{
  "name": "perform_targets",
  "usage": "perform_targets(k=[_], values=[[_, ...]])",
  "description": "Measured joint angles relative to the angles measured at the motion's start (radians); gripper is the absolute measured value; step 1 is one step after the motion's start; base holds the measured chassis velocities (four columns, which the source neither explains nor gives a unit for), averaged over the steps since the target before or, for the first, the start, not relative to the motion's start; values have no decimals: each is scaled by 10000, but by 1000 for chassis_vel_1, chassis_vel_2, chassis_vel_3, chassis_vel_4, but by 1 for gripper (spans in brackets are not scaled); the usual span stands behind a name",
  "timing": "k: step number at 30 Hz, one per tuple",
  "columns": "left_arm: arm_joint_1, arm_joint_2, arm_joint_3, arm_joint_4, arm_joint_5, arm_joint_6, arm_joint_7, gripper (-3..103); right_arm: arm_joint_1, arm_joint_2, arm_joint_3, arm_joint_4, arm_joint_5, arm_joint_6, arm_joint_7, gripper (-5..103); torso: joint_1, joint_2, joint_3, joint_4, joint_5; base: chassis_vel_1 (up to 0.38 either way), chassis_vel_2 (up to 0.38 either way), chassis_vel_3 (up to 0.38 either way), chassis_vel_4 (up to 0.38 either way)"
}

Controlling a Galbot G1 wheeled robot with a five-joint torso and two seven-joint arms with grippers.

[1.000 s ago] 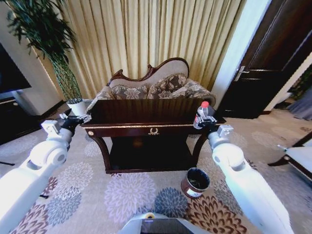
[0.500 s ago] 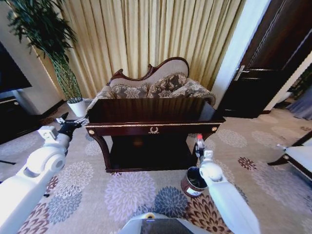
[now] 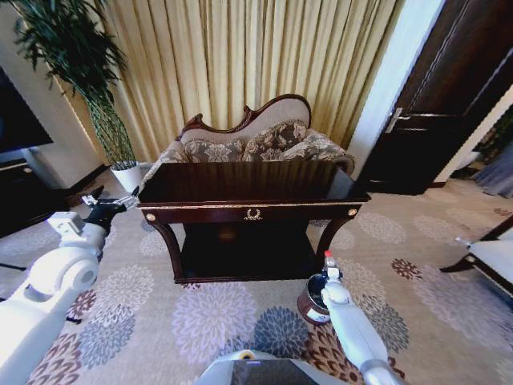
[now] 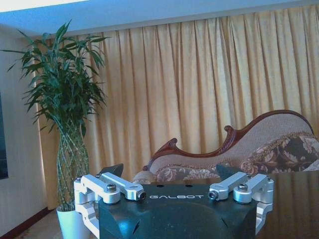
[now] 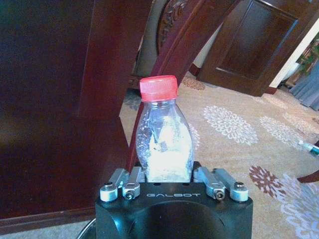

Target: Move to the front of the table and place the trash on the table into the trash bin.

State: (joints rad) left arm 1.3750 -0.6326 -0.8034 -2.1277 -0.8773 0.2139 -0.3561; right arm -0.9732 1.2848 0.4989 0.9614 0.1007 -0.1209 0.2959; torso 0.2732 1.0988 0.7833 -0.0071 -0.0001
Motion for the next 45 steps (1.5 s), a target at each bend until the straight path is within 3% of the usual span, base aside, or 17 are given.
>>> perform_targets(k=[1,3,4,7,10,11,16,20,23,24,26,27,29,34,38,45], values=[[0,9,-1,-6,-4,-1,0,100,39,-16,0,-53,14,66,47,44,0,-1,0,-1,0,0,0,0,0],[0,12,-1,-10,-3,-3,0,100,71,-29,2,-95,28,110,87,44,0,0,0,-1,0,0,0,0,0],[-3,12,2,-22,-1,-4,0,100,115,-49,8,-147,50,172,139,55,0,0,0,0,1,0,0,0,0],[7,-6,11,-68,1,-5,1,100,137,-94,9,-149,76,214,196,61,0,0,-1,1,0,0,0,0,0],[111,-39,-83,-147,-4,-28,54,100,102,-189,7,35,99,215,221,77,0,0,-1,0,0,0,0,0,0],[111,-39,-83,-147,-4,-28,54,100,102,-189,7,35,99,215,221,77,0,0,-1,0,0,0,0,0,0],[354,-75,-308,-210,-18,-176,166,100,-223,-238,42,1232,545,151,126,97,0,0,0,0,2,0,0,0,0],[451,-101,-408,-202,-17,-194,185,100,-608,-239,104,2949,1053,-141,-112,100,0,0,0,4,-1,0,0,0,0],[444,-129,-425,-160,-8,-218,220,100,-1141,-390,35,5705,1556,-420,-191,100,-1,0,-1,2,-2,0,0,0,0],[444,-129,-425,-160,-8,-218,220,100,-1141,-390,35,5705,1556,-420,-191,100,-1,0,-1,2,-2,0,0,0,0],[385,-166,-404,-145,0,-225,232,100,-1332,-629,-128,7401,1938,-828,-176,100,-1,0,-1,-1,2,0,0,0,0],[385,-166,-404,-145,0,-225,232,100,-1332,-629,-128,7401,1938,-828,-176,100,-1,0,-1,-1,2,0,0,0,0],[362,-237,-387,-148,13,-235,243,100,-1360,-956,-442,9386,2470,-1369,5,100,0,0,-1,1,-3,0,0,0,0],[405,-341,-414,-163,143,-303,290,100,-1561,-1289,-994,11781,3247,-2414,356,100,0,1,-2,5,-2,0,0,0,0],[464,-351,-468,-149,228,-343,384,100,-2075,-1290,-1080,12677,3300,-2878,216,100,-1,1,-2,-3,0,0,0,0,0],[557,-294,-656,-194,92,-118,437,100,-2133,-1335,-988,13286,3686,-3547,191,100,-1,1,-1,3,0,0,0,0,0]])
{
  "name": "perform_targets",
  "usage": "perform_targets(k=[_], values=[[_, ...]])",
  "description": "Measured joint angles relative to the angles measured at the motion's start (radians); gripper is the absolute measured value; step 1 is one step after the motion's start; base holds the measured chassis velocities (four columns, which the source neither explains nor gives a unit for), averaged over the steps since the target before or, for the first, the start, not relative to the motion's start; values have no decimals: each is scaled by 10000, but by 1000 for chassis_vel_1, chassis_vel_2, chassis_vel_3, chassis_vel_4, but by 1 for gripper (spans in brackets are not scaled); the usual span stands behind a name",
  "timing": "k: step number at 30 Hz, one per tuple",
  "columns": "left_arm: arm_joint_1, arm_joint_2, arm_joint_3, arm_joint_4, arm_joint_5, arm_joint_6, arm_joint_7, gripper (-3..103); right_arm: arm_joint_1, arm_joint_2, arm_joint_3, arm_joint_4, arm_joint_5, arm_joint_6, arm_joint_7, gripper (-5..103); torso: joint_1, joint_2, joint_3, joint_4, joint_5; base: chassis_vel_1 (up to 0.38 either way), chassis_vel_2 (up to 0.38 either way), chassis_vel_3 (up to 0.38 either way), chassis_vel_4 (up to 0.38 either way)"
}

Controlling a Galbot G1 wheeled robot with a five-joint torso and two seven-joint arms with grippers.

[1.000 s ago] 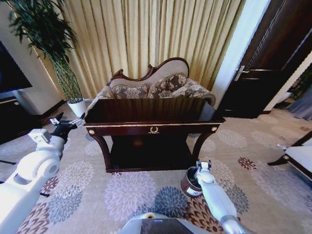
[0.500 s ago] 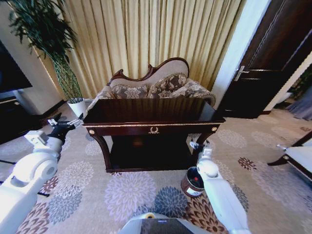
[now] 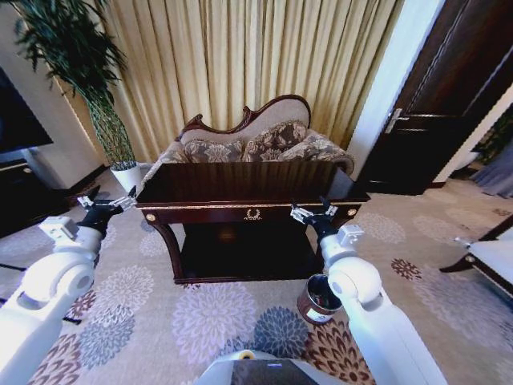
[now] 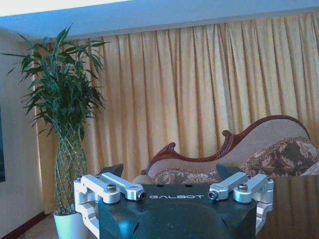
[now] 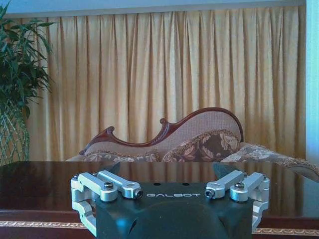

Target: Move to the front of the table and place the trash on the table into the trash bin.

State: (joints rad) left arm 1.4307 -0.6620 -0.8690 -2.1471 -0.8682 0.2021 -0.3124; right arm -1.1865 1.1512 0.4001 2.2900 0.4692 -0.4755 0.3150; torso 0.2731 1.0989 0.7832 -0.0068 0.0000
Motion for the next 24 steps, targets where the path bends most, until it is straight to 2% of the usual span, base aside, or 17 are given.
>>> perform_targets(k=[24], values=[[236,-23,-134,-260,-7,96,-33,100,-200,46,124,47,-281,81,-91,100,1,-1,1,-1,0,20,-17,-19,18]])
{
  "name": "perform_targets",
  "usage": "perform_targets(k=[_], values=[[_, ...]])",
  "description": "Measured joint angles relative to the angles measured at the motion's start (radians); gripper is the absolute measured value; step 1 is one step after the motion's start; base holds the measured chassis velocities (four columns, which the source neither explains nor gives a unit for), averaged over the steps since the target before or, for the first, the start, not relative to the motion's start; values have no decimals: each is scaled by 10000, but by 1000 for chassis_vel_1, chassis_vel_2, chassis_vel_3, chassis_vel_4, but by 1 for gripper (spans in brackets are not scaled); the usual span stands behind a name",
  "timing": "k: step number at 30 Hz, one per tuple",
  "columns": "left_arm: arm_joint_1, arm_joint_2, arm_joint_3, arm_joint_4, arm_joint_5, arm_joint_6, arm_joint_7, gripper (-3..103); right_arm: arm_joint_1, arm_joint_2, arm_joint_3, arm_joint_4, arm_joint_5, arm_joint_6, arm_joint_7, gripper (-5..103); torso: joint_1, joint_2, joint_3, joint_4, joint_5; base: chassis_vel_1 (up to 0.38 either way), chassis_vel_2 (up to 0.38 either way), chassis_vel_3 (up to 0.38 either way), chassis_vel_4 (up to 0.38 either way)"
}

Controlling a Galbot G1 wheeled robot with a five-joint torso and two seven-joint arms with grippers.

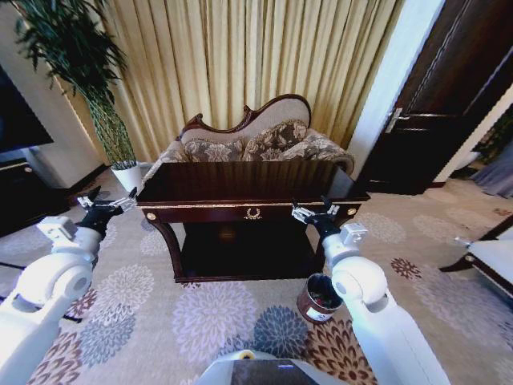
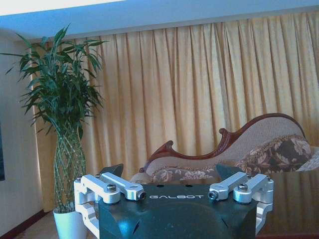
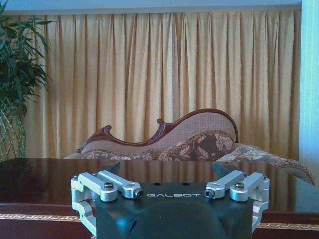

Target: Move to the front of the table and place the trash on the table into the trash bin.

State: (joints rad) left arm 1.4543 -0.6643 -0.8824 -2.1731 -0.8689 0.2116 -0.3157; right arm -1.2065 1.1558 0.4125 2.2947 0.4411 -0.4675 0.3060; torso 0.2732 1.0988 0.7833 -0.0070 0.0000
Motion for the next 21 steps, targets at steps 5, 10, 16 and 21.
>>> perform_targets(k=[5,10,16,21], values=[[24,-24,-6,-20,6,-1,0,100,-134,3,66,72,-30,39,-15,100,0,1,-1,1,0,102,-102,-103,102],[31,-29,-16,-50,6,-8,4,100,-202,-4,129,95,-48,53,-40,100,-1,1,-1,-2,1,100,-112,-113,105],[143,-101,-93,-150,6,-14,9,100,-231,-6,135,103,-63,58,-66,100,-1,0,-1,-1,0,93,-103,-98,98],[297,-132,-222,-212,10,-27,9,100,-229,-9,127,95,-101,90,-99,100,-1,0,-1,1,0,126,-109,-114,111]])
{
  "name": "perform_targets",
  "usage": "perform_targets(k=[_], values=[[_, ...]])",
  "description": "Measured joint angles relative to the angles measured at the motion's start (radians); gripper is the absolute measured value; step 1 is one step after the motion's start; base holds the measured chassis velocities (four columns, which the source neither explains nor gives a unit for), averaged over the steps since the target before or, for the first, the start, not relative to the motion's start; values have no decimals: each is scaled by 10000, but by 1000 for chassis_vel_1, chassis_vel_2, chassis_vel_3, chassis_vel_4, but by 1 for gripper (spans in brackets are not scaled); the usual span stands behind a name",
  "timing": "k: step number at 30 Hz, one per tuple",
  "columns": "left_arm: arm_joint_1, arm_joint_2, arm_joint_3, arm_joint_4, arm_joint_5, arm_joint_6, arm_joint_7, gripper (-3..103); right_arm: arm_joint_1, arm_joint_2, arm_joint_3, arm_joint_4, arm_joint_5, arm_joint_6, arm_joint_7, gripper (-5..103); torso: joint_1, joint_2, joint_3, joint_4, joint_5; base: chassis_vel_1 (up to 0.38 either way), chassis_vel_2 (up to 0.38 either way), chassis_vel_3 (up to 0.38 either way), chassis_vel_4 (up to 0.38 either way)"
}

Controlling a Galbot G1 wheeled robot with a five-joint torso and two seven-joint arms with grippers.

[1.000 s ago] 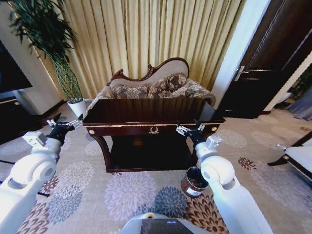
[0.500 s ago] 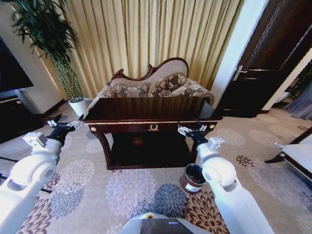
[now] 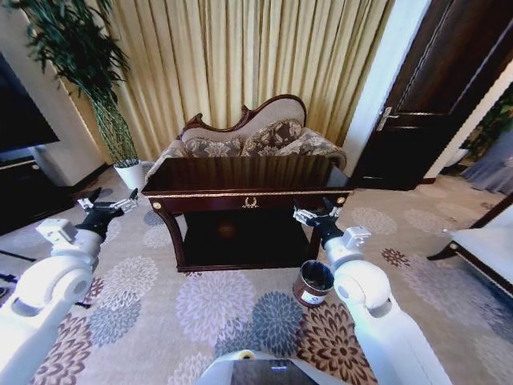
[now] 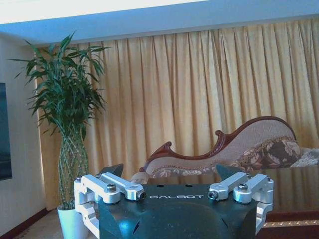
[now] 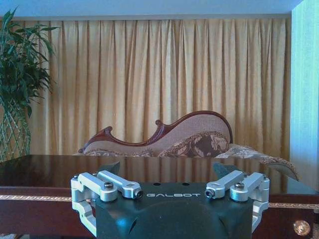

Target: Move to the front of the table and place the trash on the table into the trash bin.

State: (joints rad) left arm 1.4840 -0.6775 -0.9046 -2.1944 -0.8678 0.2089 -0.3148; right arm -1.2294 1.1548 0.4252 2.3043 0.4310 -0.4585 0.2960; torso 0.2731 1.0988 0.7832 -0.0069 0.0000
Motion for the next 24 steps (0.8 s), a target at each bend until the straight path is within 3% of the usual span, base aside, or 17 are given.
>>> perform_targets(k=[24], values=[[217,7,-182,-409,-5,66,-35,100,-466,-27,409,268,9,127,-36,100,1,-1,1,-1,0,156,-157,-149,160]])
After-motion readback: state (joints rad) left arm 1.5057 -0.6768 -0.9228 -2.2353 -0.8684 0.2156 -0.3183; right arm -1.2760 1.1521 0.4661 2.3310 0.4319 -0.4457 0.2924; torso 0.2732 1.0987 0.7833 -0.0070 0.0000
